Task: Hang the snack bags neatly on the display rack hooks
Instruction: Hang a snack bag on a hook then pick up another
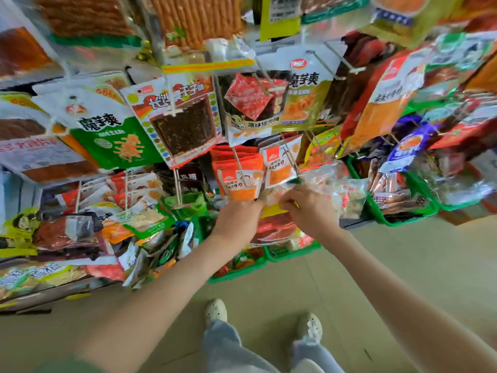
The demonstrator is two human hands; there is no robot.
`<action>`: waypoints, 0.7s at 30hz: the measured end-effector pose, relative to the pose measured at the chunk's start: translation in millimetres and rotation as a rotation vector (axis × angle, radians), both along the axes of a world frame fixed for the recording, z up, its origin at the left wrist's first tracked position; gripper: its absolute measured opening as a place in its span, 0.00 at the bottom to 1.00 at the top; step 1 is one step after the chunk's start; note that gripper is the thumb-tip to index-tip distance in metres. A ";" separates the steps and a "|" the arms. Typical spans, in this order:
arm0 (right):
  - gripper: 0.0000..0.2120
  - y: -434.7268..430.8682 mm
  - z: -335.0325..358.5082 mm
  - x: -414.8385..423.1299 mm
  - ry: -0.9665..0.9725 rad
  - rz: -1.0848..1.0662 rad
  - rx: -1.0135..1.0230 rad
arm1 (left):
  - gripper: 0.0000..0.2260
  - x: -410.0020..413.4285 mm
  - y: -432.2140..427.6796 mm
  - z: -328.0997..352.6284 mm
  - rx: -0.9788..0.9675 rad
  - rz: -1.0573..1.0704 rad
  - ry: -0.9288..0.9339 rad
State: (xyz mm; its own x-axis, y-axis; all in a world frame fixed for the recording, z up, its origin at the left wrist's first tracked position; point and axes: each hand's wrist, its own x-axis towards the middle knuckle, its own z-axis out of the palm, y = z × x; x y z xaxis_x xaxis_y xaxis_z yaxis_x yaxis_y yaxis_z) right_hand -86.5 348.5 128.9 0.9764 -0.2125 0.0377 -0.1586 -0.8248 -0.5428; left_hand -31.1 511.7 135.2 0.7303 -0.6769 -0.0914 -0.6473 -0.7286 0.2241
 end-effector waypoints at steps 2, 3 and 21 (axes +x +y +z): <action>0.06 -35.8 -27.2 -24.5 0.089 -0.020 -0.011 | 0.09 -21.2 -38.8 -27.9 0.058 0.003 0.088; 0.07 -52.2 -42.8 -36.4 0.143 -0.024 -0.025 | 0.10 -31.6 -57.5 -43.5 0.104 -0.007 0.129; 0.08 -150.8 -508.8 -85.9 0.681 -0.008 0.078 | 0.09 -77.4 -177.8 -503.8 0.468 -0.041 0.491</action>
State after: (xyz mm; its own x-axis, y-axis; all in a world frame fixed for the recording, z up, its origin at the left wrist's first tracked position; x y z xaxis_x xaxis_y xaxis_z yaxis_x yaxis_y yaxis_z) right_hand -172.4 197.7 -379.9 0.7755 -0.1972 -0.5998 -0.4916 -0.7847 -0.3776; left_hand -108.5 333.9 -368.5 0.5042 -0.5117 -0.6957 -0.5801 -0.7974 0.1662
